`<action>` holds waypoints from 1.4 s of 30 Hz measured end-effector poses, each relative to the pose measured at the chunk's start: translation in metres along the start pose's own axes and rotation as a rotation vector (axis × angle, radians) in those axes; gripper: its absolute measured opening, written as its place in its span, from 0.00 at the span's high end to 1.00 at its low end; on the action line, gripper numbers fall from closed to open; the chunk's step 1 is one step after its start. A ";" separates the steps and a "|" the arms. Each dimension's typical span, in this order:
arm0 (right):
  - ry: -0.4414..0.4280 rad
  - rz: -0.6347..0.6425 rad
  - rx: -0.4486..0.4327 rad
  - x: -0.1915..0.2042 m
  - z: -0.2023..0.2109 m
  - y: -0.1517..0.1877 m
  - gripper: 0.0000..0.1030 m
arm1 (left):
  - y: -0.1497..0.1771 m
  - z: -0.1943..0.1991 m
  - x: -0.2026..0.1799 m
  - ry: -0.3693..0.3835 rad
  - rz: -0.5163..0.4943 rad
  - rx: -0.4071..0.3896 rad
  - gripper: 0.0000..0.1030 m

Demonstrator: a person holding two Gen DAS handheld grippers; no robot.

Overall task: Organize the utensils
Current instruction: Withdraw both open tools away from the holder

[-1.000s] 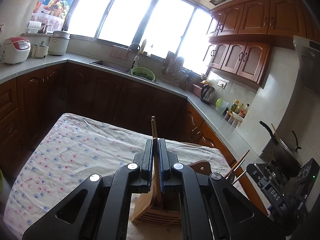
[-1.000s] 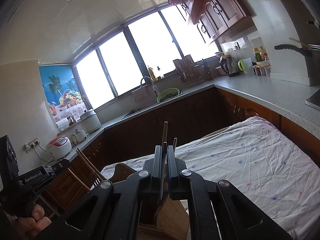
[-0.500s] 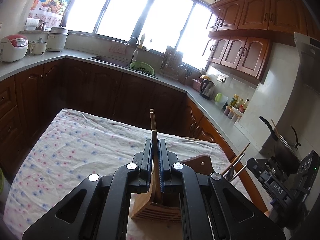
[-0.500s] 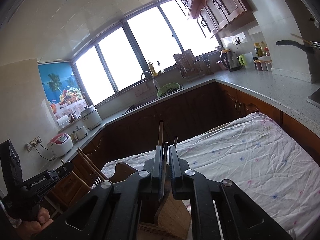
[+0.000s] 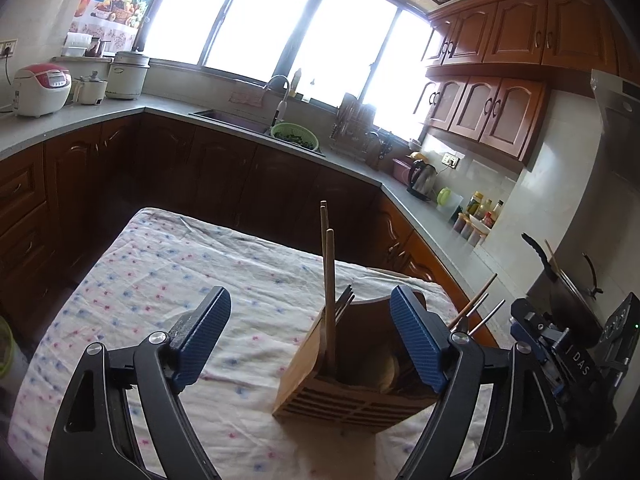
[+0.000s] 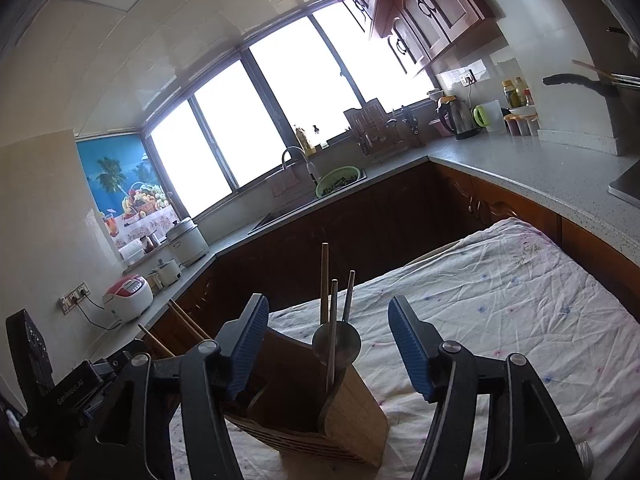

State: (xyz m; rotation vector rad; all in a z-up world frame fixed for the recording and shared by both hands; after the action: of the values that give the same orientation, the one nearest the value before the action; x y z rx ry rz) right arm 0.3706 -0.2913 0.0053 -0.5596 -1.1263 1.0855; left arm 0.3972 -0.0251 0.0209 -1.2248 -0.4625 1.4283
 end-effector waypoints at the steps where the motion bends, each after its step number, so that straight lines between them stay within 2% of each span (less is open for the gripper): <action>1: 0.000 0.001 -0.002 0.000 0.001 0.000 0.32 | 0.001 0.001 0.002 -0.001 0.003 0.001 0.17; 7: -0.011 0.004 0.004 0.006 0.006 0.003 0.23 | 0.005 0.009 0.008 -0.022 0.016 0.015 0.05; 11: -0.019 0.010 0.008 0.008 0.011 0.006 0.11 | 0.011 0.018 0.010 -0.030 0.019 0.018 0.03; 13: -0.027 0.011 0.011 0.009 0.015 0.009 0.08 | 0.015 0.023 0.011 -0.037 0.019 0.025 0.02; 27: -0.112 0.057 -0.008 0.020 0.077 0.025 0.07 | 0.055 0.081 0.016 -0.046 0.058 0.055 0.02; 36: -0.132 0.070 0.001 0.013 0.127 0.059 0.06 | 0.096 0.133 0.008 -0.076 -0.041 0.052 0.02; 42: -0.120 0.100 0.000 0.007 0.157 0.078 0.06 | 0.111 0.166 0.004 -0.139 -0.097 0.017 0.01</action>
State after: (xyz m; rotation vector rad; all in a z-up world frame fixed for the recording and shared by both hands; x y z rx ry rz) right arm 0.1959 -0.2759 0.0039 -0.5615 -1.2128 1.2182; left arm 0.2024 0.0052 -0.0096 -1.0799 -0.5958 1.4369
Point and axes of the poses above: each gripper's, at about its wrist camera, not at the fingertips, and z roughly against the way its jaws point, x to its left, y to its underside, the point moved 7 cm from there along -z, roughly the way its jaws point, and after that the axes turned 5 degrees about y, right-handed, at the moved point
